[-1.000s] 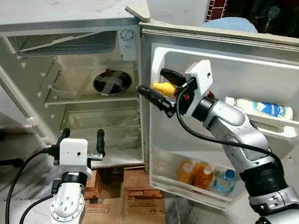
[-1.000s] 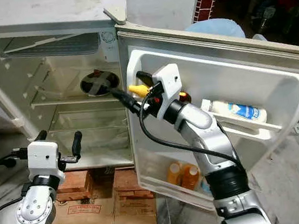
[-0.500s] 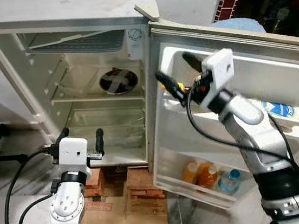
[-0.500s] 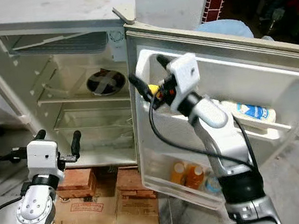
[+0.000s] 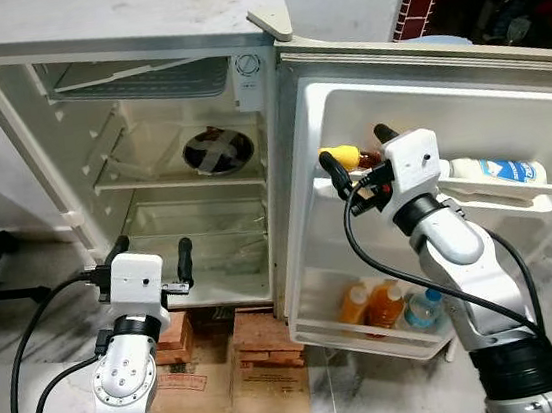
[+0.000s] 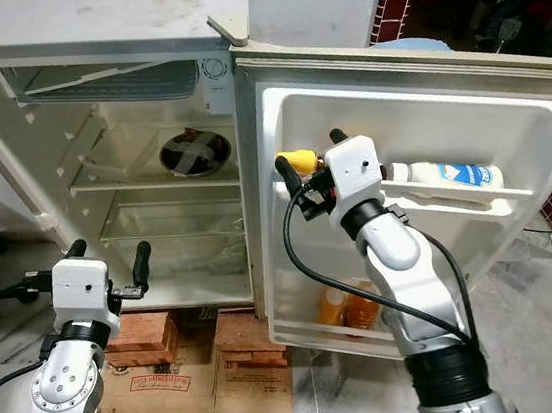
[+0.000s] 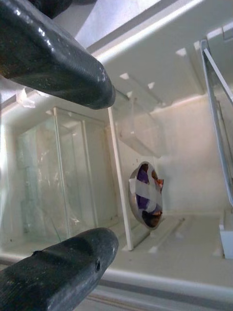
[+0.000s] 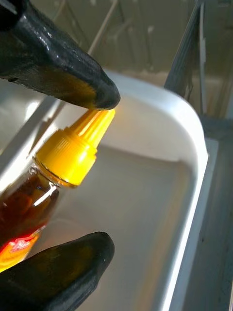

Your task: Restocking fridge

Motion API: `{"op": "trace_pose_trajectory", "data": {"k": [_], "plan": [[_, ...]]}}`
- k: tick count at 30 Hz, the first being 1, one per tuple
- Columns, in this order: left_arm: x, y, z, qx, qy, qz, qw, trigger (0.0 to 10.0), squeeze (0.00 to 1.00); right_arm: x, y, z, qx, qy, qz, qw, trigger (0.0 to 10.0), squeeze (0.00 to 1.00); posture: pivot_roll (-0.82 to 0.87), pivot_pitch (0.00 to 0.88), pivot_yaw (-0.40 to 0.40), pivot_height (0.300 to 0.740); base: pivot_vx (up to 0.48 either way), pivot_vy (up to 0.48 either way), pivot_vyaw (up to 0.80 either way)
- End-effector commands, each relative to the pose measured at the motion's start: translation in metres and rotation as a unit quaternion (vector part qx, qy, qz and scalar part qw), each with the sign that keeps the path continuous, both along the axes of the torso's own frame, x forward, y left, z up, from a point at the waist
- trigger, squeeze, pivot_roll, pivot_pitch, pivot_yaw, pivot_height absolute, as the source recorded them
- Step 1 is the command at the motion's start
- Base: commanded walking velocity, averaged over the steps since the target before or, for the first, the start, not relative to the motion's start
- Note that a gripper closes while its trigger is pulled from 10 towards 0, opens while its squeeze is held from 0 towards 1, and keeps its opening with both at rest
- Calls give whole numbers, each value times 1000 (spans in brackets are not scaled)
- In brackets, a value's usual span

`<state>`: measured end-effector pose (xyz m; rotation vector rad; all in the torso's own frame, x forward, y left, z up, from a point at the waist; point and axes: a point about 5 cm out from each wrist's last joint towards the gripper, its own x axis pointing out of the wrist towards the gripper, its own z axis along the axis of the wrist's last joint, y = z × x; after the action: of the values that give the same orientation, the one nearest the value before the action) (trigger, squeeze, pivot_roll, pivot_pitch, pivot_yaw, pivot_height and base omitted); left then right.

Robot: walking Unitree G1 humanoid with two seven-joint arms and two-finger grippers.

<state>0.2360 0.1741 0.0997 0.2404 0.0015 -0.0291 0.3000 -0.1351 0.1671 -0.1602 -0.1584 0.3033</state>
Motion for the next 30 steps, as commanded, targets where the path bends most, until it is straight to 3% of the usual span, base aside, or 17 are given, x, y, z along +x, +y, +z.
{"op": "trace_pose_trajectory", "data": {"k": [1, 8, 16, 22, 30], "plan": [[2, 1, 0, 3, -1, 4, 1000, 10000, 0, 3, -2, -1, -11, -1, -22, 1000, 10000, 0, 65, 0, -51, 740, 0, 0, 0], [3, 1, 0, 1, 1, 4, 1000, 10000, 0, 7, -5, -11, -46, 10, -59, 997, 10000, 0, 65, 0, -52, 740, 0, 0, 0], [2, 1, 0, 0, -1, 4, 1000, 10000, 0, 4, -12, -3, -33, -20, -75, 996, 10000, 0, 62, 0, -53, 740, 0, 0, 0], [3, 0, 4, -3, -13, 8, 1000, 10000, 0, -11, -15, 4, -19, -60, -70, 996, 10000, 0, 57, 0, -50, 740, 0, 0, 0], [9, -3, 9, 0, -25, 10, 1000, 10000, 0, -36, -13, -12, -31, -43, -51, 997, 10000, 0, 42, 0, -42, 740, 0, 0, 0]]}}
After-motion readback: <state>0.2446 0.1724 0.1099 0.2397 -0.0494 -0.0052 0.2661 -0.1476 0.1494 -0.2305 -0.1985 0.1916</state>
